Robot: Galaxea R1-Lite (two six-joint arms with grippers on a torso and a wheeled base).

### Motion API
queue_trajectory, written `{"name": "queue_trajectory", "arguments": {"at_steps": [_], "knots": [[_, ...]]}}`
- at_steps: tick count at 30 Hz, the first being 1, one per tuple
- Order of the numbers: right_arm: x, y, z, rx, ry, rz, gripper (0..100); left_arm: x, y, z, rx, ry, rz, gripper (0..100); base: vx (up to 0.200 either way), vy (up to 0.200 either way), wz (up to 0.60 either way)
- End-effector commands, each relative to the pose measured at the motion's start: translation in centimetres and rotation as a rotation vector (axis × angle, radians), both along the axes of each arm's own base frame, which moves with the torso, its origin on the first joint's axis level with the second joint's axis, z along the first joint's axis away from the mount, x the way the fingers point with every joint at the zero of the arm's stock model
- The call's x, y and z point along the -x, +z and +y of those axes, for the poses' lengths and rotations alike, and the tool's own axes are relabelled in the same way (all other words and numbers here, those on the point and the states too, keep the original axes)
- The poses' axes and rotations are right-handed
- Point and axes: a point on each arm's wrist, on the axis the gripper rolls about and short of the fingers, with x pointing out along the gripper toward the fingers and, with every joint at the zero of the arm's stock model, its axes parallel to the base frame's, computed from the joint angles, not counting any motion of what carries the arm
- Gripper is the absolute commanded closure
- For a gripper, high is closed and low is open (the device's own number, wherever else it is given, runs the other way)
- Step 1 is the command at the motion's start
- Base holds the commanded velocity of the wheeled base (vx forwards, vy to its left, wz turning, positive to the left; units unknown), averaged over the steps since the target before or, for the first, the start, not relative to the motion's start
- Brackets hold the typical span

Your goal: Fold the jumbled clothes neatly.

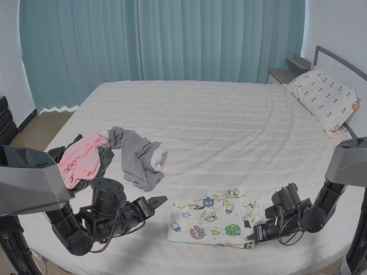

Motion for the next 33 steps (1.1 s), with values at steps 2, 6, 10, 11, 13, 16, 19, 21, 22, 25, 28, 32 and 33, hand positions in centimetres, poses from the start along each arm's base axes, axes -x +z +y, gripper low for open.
{"name": "queue_trajectory", "arguments": {"at_steps": [2, 6, 10, 11, 13, 16, 19, 21, 22, 25, 28, 32, 33], "knots": [[1.4, -0.3, -0.5, 0.028, 0.030, 0.028, 100, 0.0, -0.1, 0.0, -0.001, 0.000, 0.002, 0, 0.000, 0.000, 0.00], [1.9, -0.5, -0.8, 0.046, 0.053, 0.041, 100, 0.0, -0.2, 0.0, -0.004, 0.001, 0.005, 0, 0.000, 0.000, 0.00], [2.1, -0.6, -0.8, 0.053, 0.057, 0.047, 100, 0.0, -0.2, 0.0, -0.004, 0.001, 0.005, 0, 0.000, 0.000, 0.00], [2.1, -0.6, -0.8, 0.053, 0.058, 0.048, 100, 0.0, -0.2, 0.0, -0.004, 0.001, 0.005, 0, 0.000, 0.000, 0.00], [2.4, -0.7, -0.9, 0.059, 0.061, 0.056, 0, 0.0, -0.2, 0.0, -0.005, 0.001, 0.008, 0, 0.000, 0.000, 0.00], [2.5, -0.5, -1.0, 0.061, 0.062, 0.044, 0, 0.1, -0.3, 0.0, -0.007, -0.001, 0.011, 0, 0.000, 0.000, 0.00], [2.6, 0.7, -1.5, 0.039, 0.042, -0.010, 0, 0.1, -0.3, 0.1, -0.008, 0.001, 0.012, 0, 0.000, 0.000, 0.00], [2.4, 1.6, -1.8, 0.018, 0.025, -0.056, 0, 0.1, -0.4, 0.0, -0.009, 0.001, 0.015, 0, 0.000, 0.000, 0.00], [2.4, 1.6, -1.8, 0.018, 0.025, -0.056, 0, 0.1, -0.4, 0.0, -0.009, 0.001, 0.015, 0, 0.000, 0.000, 0.00], [0.1, 5.2, -1.9, -0.079, -0.045, -0.248, 0, 0.0, -0.8, 0.0, -0.015, 0.000, 0.026, 0, 0.000, 0.000, 0.00], [-2.7, 7.2, -1.0, -0.160, -0.127, -0.315, 0, 0.1, -0.9, 0.0, -0.017, -0.002, 0.031, 0, 0.000, 0.000, 0.00], [-6.4, 6.0, 0.3, -0.170, -0.179, -0.259, 0, 0.1, -1.1, 0.1, -0.012, -0.003, 0.040, 0, 0.000, 0.000, 0.00], [-6.9, 5.5, 0.5, -0.167, -0.184, -0.250, 0, 0.0, -1.2, 0.1, -0.016, -0.003, 0.045, 0, 0.000, 0.000, 0.00]]}}
